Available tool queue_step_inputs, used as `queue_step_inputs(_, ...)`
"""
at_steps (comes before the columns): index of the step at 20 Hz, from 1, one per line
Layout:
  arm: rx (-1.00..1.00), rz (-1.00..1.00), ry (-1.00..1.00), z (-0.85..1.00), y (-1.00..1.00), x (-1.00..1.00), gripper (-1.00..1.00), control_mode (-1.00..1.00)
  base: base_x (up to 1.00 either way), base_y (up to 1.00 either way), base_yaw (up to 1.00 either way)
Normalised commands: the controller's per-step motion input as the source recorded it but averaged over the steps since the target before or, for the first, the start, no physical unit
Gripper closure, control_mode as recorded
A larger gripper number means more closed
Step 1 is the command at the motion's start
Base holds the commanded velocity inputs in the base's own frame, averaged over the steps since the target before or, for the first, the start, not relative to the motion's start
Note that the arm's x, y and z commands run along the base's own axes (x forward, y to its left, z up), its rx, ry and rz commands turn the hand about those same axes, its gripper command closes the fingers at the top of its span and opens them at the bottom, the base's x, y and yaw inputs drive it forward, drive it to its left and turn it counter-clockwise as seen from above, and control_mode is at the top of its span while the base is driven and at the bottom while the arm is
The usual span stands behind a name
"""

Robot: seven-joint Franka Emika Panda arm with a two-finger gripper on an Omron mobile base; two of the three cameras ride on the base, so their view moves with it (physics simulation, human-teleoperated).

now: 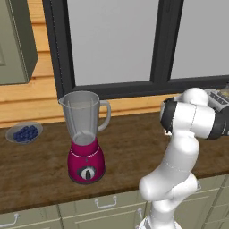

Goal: Close the lid blender by securely placing the lid on top.

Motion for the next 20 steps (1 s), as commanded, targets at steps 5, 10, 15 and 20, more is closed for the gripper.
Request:
queue_step_inputs(5, 0.00, -0.01, 0.12, -0.20, 0.00, -0.06, -1.00, -1.00, 0.00, 0.00, 0.00)
queue_step_inputs(10, 0.00, 0.00, 0.02, -0.01, 0.00, -0.16, -1.00, -1.00, 0.00, 0.00, 0.00)
queue_step_inputs(15, -0.01, 0.01, 0.00, 0.00, 0.13, -0.16, -1.00, -1.00, 0.00, 0.00, 0.00)
queue_step_inputs(20, -0.02, 0.00, 0.00, -0.01, 0.23, -0.09, -1.00, -1.00, 0.00, 0.00, 0.00)
